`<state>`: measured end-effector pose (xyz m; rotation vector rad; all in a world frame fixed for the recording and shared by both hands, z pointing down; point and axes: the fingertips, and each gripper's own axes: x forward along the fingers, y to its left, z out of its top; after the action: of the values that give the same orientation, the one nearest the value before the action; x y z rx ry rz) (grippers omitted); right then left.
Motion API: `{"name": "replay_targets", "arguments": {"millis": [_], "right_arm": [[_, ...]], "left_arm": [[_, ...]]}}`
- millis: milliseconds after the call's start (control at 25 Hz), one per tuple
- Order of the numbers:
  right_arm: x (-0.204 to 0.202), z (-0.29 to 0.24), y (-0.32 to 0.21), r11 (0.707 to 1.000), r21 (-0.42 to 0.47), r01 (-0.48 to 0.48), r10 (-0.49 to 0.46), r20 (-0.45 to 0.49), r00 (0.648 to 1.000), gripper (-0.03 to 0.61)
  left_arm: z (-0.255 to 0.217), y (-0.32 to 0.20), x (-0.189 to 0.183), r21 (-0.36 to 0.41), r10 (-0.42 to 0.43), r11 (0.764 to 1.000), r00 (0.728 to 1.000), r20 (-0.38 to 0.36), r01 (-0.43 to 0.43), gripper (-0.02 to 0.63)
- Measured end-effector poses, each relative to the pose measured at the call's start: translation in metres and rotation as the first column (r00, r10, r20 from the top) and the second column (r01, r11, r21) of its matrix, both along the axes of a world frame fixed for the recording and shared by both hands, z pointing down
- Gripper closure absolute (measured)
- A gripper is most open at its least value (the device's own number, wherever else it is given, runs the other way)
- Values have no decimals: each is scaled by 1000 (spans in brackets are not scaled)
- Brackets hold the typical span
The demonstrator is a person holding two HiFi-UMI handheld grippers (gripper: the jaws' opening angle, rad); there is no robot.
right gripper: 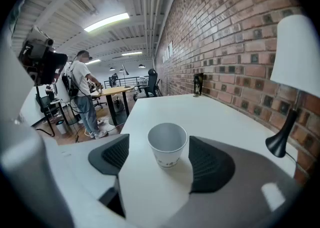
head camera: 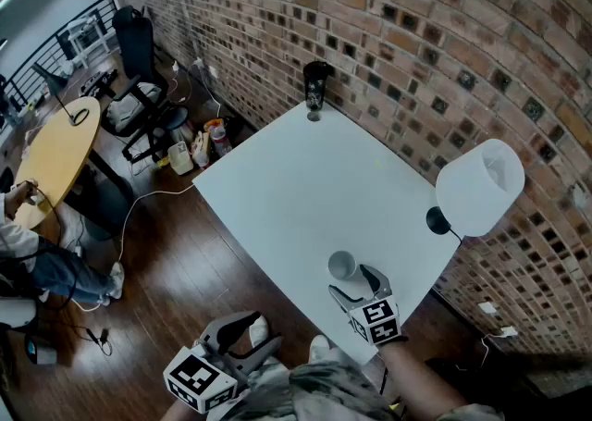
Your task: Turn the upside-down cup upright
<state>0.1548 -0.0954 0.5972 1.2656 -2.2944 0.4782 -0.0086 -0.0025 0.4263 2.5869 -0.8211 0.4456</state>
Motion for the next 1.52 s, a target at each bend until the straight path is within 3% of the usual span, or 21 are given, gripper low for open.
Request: {"name": "replay_targets", "arguments": {"millis": [240, 400, 600, 760, 920, 1120, 1520], "right_arm": [[3, 30, -40, 1000, -16, -26, 26, -25, 999, 190], [4, 31, -44, 998, -19, -67, 66, -47, 997, 225], [9, 14, -47, 998, -32, -58, 52, -166, 985, 233], [9, 10, -56, 993, -112, 44, -82, -364, 928, 235], [1, 23, -70, 968, -217, 127, -217, -466, 858, 236], [-23, 40, -88, 934, -303, 191, -329, -513, 793, 236], [-62, 73, -113, 871, -408, 275, -469, -521, 713, 235]], "left_arm": [[1, -48, 0, -2, 47, 999, 999, 15, -47, 399], [5, -71, -10, -2, 84, 996, 996, 17, -84, 399], [8, -92, -21, 5, 126, 992, 992, -24, -126, 399], [12, -103, -31, 5, 146, 989, 988, -52, -146, 399], [16, -112, -47, 16, 150, 989, 987, -63, -149, 399], [24, -115, -76, -7, 110, 994, 991, -72, -111, 399], [39, -118, -110, -37, 61, 997, 995, -74, -64, 399]]}}
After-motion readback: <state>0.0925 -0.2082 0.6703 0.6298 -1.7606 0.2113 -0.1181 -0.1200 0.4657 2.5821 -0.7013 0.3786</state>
